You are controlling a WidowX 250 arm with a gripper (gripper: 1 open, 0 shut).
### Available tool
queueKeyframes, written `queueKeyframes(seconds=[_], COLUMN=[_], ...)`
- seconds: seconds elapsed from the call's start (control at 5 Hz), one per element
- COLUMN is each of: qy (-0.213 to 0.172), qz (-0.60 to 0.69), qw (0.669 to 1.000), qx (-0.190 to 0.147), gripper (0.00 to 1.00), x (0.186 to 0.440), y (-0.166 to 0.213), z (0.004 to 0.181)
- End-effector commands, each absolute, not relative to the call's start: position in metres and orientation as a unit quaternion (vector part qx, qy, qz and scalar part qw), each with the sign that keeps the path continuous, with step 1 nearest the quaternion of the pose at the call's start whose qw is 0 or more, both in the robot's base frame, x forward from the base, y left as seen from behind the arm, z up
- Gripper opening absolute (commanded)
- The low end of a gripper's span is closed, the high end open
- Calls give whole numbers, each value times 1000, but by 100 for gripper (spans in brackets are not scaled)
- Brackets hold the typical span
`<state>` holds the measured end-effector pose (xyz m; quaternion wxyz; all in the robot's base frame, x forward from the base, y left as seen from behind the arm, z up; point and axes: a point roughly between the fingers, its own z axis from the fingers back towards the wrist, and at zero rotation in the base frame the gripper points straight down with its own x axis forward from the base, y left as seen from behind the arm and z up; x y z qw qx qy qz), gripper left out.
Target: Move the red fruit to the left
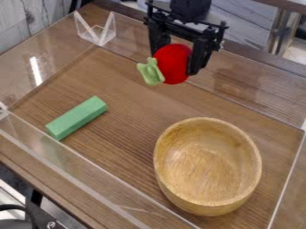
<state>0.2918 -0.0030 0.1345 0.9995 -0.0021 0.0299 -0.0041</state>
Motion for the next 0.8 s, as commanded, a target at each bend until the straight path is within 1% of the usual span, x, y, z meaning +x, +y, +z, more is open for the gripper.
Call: queueKeyframes(seconds=[0.0, 0.2, 0.4, 0.6], qy=[21, 14, 10, 4], qz=[25, 46, 49, 52], qw=[999, 999, 999, 999], qx=[-2, 0, 1, 0], gripper=[0, 0, 0, 0], x=[292, 291, 287, 290], y=[16, 43, 74, 88], z=[132, 125, 111, 115])
